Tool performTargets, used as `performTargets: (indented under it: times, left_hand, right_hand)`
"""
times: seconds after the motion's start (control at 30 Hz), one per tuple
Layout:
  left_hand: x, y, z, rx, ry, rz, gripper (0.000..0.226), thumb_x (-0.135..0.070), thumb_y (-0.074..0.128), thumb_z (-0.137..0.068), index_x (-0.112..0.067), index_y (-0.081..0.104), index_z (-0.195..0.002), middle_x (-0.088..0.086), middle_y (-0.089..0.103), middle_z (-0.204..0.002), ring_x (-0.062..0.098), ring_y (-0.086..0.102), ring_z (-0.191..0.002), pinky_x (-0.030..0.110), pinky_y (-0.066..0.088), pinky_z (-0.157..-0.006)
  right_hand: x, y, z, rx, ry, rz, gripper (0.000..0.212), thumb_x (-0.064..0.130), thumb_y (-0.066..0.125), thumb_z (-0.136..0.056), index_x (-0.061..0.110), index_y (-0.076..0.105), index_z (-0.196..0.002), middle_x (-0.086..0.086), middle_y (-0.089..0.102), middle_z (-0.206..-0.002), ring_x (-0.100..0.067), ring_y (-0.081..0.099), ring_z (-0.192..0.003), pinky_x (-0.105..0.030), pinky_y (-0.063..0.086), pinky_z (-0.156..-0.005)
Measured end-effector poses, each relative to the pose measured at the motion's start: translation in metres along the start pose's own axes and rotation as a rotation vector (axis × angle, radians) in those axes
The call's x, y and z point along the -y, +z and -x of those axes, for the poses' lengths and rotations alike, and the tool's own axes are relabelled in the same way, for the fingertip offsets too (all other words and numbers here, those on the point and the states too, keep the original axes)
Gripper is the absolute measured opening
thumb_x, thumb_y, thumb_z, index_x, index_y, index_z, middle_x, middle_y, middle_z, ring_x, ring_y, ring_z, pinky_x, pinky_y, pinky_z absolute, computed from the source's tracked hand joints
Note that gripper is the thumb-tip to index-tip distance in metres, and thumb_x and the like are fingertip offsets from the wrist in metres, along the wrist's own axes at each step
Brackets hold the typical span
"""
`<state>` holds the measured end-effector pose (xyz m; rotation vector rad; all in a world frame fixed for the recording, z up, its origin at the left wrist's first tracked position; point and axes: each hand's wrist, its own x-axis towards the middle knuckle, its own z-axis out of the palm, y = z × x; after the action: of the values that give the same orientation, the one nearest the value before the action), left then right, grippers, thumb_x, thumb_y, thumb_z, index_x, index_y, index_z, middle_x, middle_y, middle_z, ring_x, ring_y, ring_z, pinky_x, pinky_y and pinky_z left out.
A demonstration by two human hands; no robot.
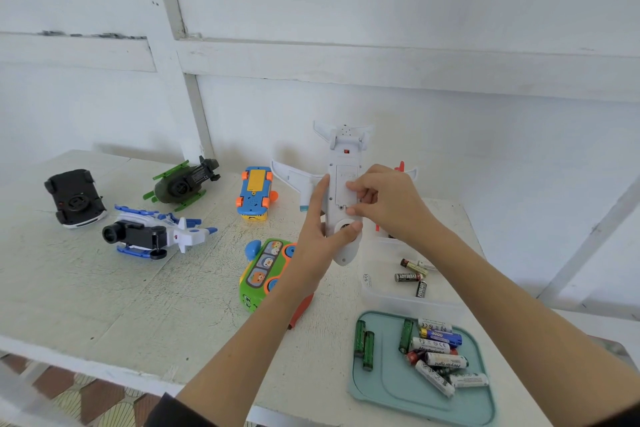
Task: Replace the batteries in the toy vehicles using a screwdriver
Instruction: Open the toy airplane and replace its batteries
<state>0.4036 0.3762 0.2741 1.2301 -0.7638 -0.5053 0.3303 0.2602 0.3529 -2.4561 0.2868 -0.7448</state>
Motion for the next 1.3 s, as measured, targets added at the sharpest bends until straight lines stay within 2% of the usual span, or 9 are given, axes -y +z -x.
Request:
performTargets:
  times: [0.17,0.37,0.5,0.6,0.77,0.93,1.1,1.23,1.3]
  left_hand:
    - [-0.002,0.000,0.001,0.004,-0.004,-0.009,0.089,-0.025,0.077,-0.071,-0.044,0.029,-0.145,-0.026,0.058,-0.130,0.006,0.063,-0.110,0.024,0.050,-0.090]
    - [-0.018,-0.013,-0.006,-0.015,0.048,-0.075,0.090,-0.020,0.071,-0.076,-0.037,0.024,-0.151,-0.010,0.055,-0.140,0.008,0.063,-0.110,0.023,0.050,-0.088]
    - [-0.038,-0.036,-0.009,-0.082,0.104,-0.108,0.093,-0.030,0.076,-0.072,-0.040,0.026,-0.149,-0.007,0.049,-0.145,0.015,0.059,-0.120,0.032,0.048,-0.098]
    - [-0.051,-0.056,-0.006,-0.146,0.125,-0.127,0.090,-0.035,0.077,-0.068,-0.048,0.030,-0.143,-0.003,0.044,-0.150,0.020,0.056,-0.125,0.039,0.046,-0.104]
    - [-0.062,-0.071,0.009,-0.204,0.135,-0.137,0.086,-0.022,0.074,-0.074,-0.044,0.029,-0.143,-0.006,0.045,-0.149,0.017,0.058,-0.123,0.039,0.047,-0.104]
    - [-0.061,-0.080,0.024,-0.204,0.123,-0.113,0.084,-0.016,0.069,-0.080,-0.040,0.025,-0.147,-0.005,0.041,-0.153,0.021,0.053,-0.130,0.043,0.044,-0.108]
    - [-0.058,-0.086,0.032,-0.209,0.119,-0.101,0.081,-0.013,0.068,-0.082,-0.042,0.026,-0.144,-0.005,0.040,-0.153,0.019,0.049,-0.133,0.041,0.045,-0.107]
    - [-0.058,-0.087,0.034,-0.201,0.120,-0.088,0.083,-0.011,0.068,-0.083,-0.038,0.025,-0.148,-0.004,0.040,-0.153,0.019,0.048,-0.134,0.044,0.042,-0.110]
    - [-0.058,-0.085,0.034,-0.200,0.119,-0.090,0.082,-0.012,0.068,-0.082,-0.039,0.025,-0.147,-0.005,0.039,-0.154,0.018,0.048,-0.134,0.043,0.041,-0.111]
  right_hand:
    - [-0.003,0.001,-0.003,-0.015,-0.016,0.001,0.027,-0.003,0.075,-0.070,-0.001,0.070,-0.097,-0.016,0.062,-0.089,-0.020,0.055,-0.072,-0.012,0.041,-0.067]
    - [0.002,-0.007,0.002,-0.041,-0.107,-0.088,0.030,-0.007,0.067,-0.076,0.004,0.069,-0.103,-0.006,0.059,-0.086,-0.016,0.057,-0.072,-0.013,0.047,-0.071]
    - [0.007,-0.002,0.017,-0.094,-0.196,-0.149,0.017,-0.006,0.069,-0.075,0.005,0.072,-0.088,-0.003,0.062,-0.077,-0.016,0.057,-0.070,-0.013,0.045,-0.063]
    - [0.005,0.015,0.027,0.064,-0.202,-0.171,0.011,-0.003,0.071,-0.075,0.007,0.074,-0.080,0.002,0.065,-0.075,-0.014,0.059,-0.069,-0.010,0.042,-0.062]
    - [-0.006,0.067,0.040,0.479,-0.259,-0.043,0.015,0.007,0.071,-0.079,0.014,0.074,-0.092,0.006,0.064,-0.090,0.000,0.054,-0.070,-0.007,0.038,-0.066]
    - [-0.015,0.103,0.049,0.754,-0.275,0.150,0.026,0.005,0.064,-0.080,0.013,0.070,-0.104,-0.001,0.064,-0.108,-0.015,0.053,-0.095,-0.021,0.040,-0.084]
    - [-0.014,0.114,0.056,0.800,-0.261,0.143,0.040,-0.003,0.060,-0.081,0.009,0.062,-0.119,0.006,0.052,-0.120,-0.008,0.045,-0.104,-0.006,0.031,-0.086]
    - [-0.019,0.122,0.058,0.823,-0.239,0.283,0.032,0.007,0.061,-0.083,0.014,0.065,-0.114,0.001,0.043,-0.105,-0.019,0.043,-0.111,-0.031,0.041,-0.088]
    - [-0.022,0.122,0.057,0.827,-0.240,0.353,0.028,0.012,0.063,-0.084,0.015,0.066,-0.112,0.002,0.041,-0.105,-0.018,0.040,-0.110,-0.032,0.040,-0.087]
